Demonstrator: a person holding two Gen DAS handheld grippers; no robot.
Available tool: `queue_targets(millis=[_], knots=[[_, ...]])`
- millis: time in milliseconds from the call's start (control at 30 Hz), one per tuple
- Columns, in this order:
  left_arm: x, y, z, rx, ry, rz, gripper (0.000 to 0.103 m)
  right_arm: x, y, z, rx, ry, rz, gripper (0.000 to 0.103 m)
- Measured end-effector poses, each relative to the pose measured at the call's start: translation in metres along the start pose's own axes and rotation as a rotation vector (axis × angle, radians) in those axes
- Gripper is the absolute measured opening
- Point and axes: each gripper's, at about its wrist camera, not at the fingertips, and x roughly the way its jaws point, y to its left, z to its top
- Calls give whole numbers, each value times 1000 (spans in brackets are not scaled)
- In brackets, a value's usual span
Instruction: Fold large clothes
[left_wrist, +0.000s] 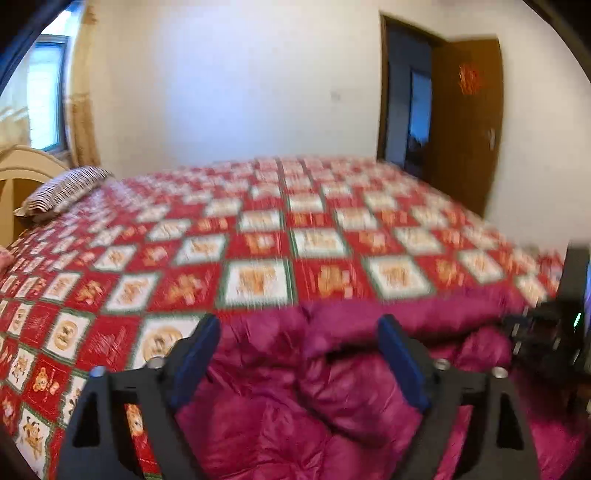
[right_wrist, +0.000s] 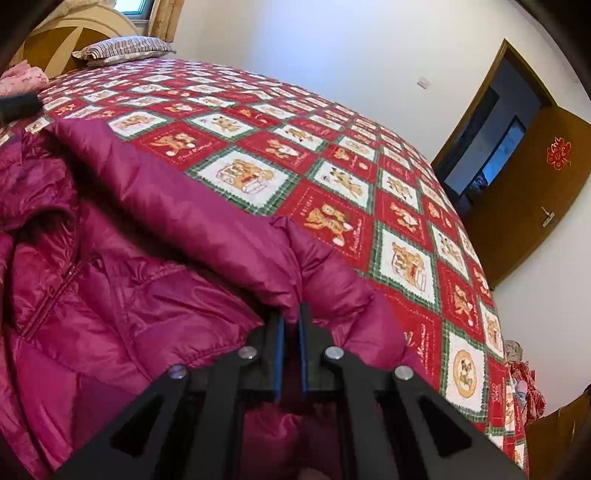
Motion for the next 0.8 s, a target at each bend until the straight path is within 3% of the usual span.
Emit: queue_targets(millis=[100,233,300,400,600,700,800], knots=[[16,-9,16,36,19,72,92,-7,2,0,-15,-5,-7,9],[69,-12,4,51,194,116,92,-27,-8,-3,25,-2,12,21],[82,-11,-10,71,265,124,92,-41,-18,-4,63,-5,25,21],[74,-7,-15,47,246,96,92,-65,-35,2,160,-40,53,21],[43,-25,22,-27,81,-7,92,-63,-35,45,367,-131,131,21],[60,-42,24,-20,138,-91,92,-43,-24,55,420,-133,164,22],[84,-46,2,-21,210,-77,92,-14,-9,49,426,-81,208,22]])
